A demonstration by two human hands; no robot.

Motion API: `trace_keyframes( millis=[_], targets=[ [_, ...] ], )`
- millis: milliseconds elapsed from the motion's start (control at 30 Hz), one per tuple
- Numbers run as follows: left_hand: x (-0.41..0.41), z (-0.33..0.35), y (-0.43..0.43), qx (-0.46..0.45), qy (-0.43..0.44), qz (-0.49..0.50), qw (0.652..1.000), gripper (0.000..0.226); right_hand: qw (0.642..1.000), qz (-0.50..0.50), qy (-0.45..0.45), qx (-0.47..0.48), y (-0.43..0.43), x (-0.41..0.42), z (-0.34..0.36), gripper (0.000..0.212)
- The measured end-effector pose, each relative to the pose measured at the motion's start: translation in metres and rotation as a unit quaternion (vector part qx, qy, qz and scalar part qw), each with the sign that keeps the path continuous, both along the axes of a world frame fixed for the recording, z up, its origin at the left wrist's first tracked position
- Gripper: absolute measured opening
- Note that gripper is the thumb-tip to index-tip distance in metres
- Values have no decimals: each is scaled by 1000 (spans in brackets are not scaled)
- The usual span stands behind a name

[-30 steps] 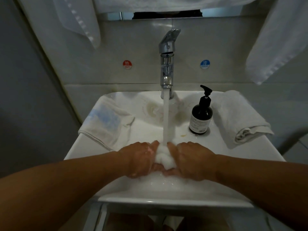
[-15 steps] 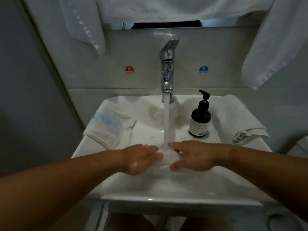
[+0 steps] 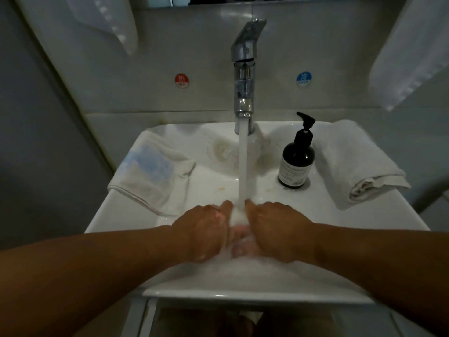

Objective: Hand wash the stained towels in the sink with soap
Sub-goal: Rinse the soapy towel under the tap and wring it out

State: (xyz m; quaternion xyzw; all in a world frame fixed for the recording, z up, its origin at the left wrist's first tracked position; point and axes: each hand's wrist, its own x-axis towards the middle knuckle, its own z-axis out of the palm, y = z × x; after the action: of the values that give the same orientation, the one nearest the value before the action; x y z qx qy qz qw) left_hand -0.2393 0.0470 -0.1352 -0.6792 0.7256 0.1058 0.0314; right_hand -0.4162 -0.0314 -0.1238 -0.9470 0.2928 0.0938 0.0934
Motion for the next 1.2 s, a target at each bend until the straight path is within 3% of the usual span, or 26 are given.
trace_keyframes(
  millis=[167,267,367,467,600,667,733,833,900,967,1033,1067,1167,1200],
  targets=[
    [-9,13,1,10,36,54,998,35,1000,-15,-23,6,2,3,4,108],
    [-11,15,0,8,23,66,998,36,999,-35,-34,23,1,3,6,97],
    [-12,19,-1,14,53,79,995,54,999,-42,-28,16,-2,4,4,92],
    [-9,26,-5,66,9,19,998,61,993,-56,-64,87,-6,2,2,100],
    [1,29,-5,110,150,85,979,61,976,-48,-97,188,-9,-4,9,81],
    [9,29,-4,54,101,105,988,61,986,-28,-99,130,-9,-6,15,61],
    [14,29,2,22,93,78,992,65,989,-6,-111,93,-5,-9,18,56],
    [8,31,15,92,139,17,986,87,993,28,-64,91,2,-19,15,79],
    [1,25,16,105,77,14,991,99,997,40,-5,58,3,-19,8,106],
    [0,19,11,82,5,-25,996,83,998,51,36,13,0,-12,3,115],
    [2,18,3,90,-2,-45,995,53,997,57,49,-14,-5,-4,3,106],
    [2,19,-1,105,9,-39,994,51,997,57,48,-25,-7,-2,2,98],
    [1,11,-7,97,83,20,992,74,997,37,47,-53,-11,2,-1,80],
    [0,11,-8,88,67,28,993,76,997,32,41,-63,-12,2,-1,76]
  ],
)
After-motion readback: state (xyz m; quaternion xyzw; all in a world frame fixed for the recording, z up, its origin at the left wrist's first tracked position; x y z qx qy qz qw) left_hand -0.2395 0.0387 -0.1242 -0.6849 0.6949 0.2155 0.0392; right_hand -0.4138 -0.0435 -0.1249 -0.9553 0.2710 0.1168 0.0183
